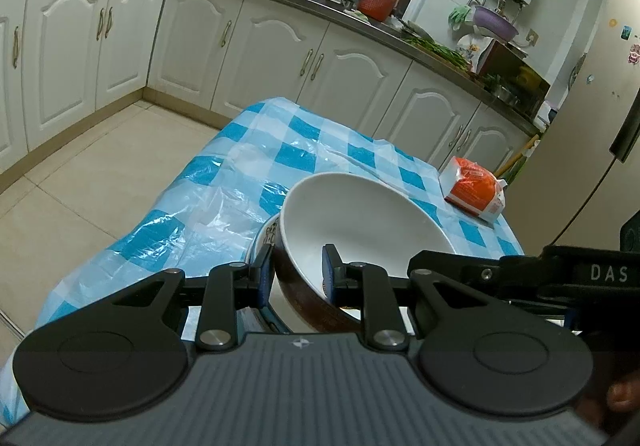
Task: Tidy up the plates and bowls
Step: 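Lower the red-patterned bowl into the blue bowl with both tools, then open both tools and withdraw them from the bowl stack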
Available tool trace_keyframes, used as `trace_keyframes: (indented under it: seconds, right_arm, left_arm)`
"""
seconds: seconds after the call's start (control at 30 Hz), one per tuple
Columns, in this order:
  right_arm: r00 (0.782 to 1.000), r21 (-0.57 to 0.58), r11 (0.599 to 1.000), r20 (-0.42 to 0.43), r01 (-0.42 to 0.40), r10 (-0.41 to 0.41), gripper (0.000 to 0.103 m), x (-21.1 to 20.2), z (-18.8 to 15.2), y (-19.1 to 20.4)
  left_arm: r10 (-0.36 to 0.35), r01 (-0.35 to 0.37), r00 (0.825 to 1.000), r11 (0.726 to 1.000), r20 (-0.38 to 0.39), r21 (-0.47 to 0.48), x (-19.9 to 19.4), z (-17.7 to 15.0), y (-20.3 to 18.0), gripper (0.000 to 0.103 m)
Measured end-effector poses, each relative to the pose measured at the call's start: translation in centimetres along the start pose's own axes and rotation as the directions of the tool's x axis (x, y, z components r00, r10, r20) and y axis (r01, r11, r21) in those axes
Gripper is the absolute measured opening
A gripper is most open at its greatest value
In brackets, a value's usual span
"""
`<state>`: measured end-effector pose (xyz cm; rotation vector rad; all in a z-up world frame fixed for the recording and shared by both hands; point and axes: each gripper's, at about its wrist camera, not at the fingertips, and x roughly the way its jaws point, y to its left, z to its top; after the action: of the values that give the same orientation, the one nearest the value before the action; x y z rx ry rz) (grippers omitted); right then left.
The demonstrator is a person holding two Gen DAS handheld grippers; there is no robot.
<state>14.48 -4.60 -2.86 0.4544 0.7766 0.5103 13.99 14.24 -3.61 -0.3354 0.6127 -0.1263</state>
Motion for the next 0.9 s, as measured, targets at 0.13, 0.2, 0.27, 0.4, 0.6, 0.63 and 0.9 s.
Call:
trace_keyframes:
  seconds: [0.13, 0.2, 0.27, 0.4, 0.6, 0.63, 0.9]
  right_arm:
    - [1.000, 0.000, 1.000, 0.004, -0.003, 0.003, 0.057, -0.1, -0.1, -0.1]
    - [1.000, 0.002, 1.000, 0.007, -0.004, 0.004, 0.057, -0.1, -0.1, -0.1]
    - [1.000, 0.006, 1.000, 0.013, -0.004, 0.004, 0.058, -0.2, -0.1, -0.2]
    - [1.000, 0.019, 1.000, 0.026, -0.010, 0.010, 0.062, -0.5, -0.1, -0.5]
    - [1.000, 0.035, 0.999, 0.029, -0.012, 0.011, 0.066, -0.6, -0.2, -0.9]
    - [0.999, 0.039, 0.999, 0.034, -0.010, 0.008, 0.067, -0.7, -0.2, -1.0]
    - [0.992, 0.034, 0.998, 0.112, 0.045, -0.049, 0.076, -2.1, -0.2, -1.3]
  left_arm:
    - [0.003, -0.003, 1.000, 1.000, 0.001, 0.010, 0.1, -0.2, -0.1, 0.024]
    - [0.008, -0.008, 1.000, 1.000, 0.002, 0.018, 0.0, -0.2, -0.2, 0.025]
    - [0.018, -0.018, 1.000, 0.999, 0.010, 0.027, -0.1, -0.2, -0.2, 0.025]
    - [0.029, -0.031, 0.998, 0.998, 0.047, 0.059, -0.7, -0.2, -0.3, 0.037]
    - [0.057, -0.062, 0.996, 0.996, 0.062, 0.070, -1.0, -0.1, 0.1, 0.053]
    - [0.060, -0.065, 0.996, 0.995, 0.065, 0.075, -1.1, 0.0, 0.0, 0.060]
    - [0.093, -0.112, 0.988, 0.980, 0.121, 0.167, -1.5, -0.3, -2.2, 0.089]
